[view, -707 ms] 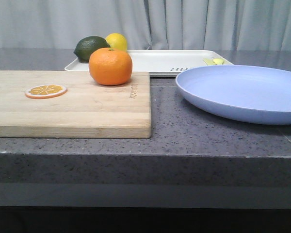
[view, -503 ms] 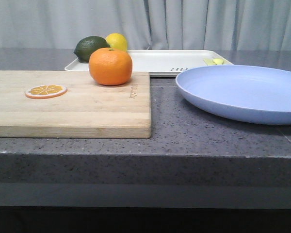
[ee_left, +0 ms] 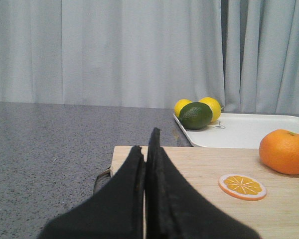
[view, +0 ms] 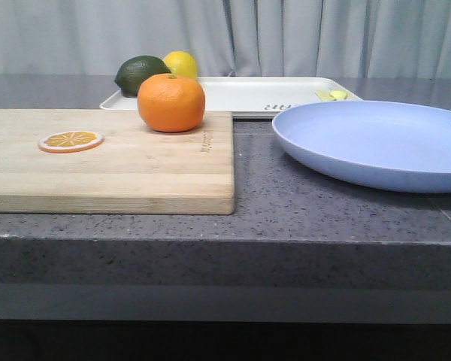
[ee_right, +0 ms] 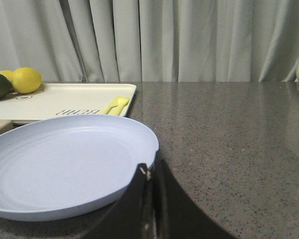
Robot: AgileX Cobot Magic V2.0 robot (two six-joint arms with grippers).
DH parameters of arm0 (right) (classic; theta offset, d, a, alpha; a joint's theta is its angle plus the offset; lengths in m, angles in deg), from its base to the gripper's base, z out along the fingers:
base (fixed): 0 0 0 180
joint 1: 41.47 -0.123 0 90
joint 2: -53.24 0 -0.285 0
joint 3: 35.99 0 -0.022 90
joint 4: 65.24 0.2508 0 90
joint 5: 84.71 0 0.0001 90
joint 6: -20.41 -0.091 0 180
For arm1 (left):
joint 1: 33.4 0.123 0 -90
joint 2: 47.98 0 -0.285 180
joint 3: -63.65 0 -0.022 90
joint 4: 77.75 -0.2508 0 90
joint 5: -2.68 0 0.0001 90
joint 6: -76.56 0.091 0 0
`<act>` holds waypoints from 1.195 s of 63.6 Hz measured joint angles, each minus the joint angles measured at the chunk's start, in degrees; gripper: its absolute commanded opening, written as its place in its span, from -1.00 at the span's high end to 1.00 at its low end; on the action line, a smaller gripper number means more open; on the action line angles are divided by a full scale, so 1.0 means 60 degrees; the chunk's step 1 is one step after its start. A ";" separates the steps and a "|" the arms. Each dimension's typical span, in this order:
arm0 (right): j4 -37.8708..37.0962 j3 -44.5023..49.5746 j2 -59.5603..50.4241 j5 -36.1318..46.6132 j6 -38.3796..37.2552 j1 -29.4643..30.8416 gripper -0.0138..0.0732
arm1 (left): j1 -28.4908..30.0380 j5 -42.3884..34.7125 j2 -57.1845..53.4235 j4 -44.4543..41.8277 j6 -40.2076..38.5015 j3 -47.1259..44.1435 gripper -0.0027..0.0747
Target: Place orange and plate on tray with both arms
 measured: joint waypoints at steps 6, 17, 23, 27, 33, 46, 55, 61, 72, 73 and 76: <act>0.0000 -0.0579 0.0000 -0.0592 0.0017 0.0000 0.83 | 0.0000 0.0548 0.0000 0.0042 0.0000 0.0601 0.98; 0.0000 -0.2300 0.0000 -0.2087 0.0306 0.0000 0.83 | 0.0000 0.2104 0.0267 0.0060 0.0000 0.2522 0.98; 0.0000 -0.3378 0.0255 -0.2984 0.0498 0.0000 0.83 | 0.0000 0.3095 0.0971 0.0060 0.0000 0.3700 0.98; 0.0000 -0.4008 0.0654 -0.3492 0.0515 0.0000 0.83 | 0.0000 0.3705 0.1528 0.0060 0.0000 0.4406 0.98; 0.0000 -0.5010 0.1531 -0.4354 0.0530 0.0000 0.83 | 0.0000 0.4786 0.2551 0.0060 0.0000 0.5533 0.98; 0.0000 -0.6458 0.3465 -0.6077 0.0535 0.0000 0.83 | 0.0000 0.6369 0.4461 0.0060 0.0000 0.6883 0.98; 0.0000 -0.6458 0.4282 -0.6324 0.0535 0.0000 0.83 | 0.0000 0.6512 0.5170 0.0060 0.0000 0.6907 0.98; 0.0000 -0.6407 0.4622 -0.6410 0.0535 0.0000 0.83 | 0.0000 0.6528 0.5495 0.0060 0.0000 0.6907 0.98; 0.0000 -0.6407 0.5073 -0.6410 0.0535 0.0000 0.83 | 0.0000 0.6549 0.5980 0.0060 0.0000 0.6907 0.98; 0.0000 -0.6407 0.5092 -0.6410 0.0535 0.0000 0.83 | 0.0000 0.6549 0.6028 0.0060 0.0000 0.6907 0.98; 0.0000 -0.6407 0.5132 -0.6410 0.0535 0.0000 0.83 | 0.0000 0.6549 0.6105 0.0060 0.0000 0.6907 0.97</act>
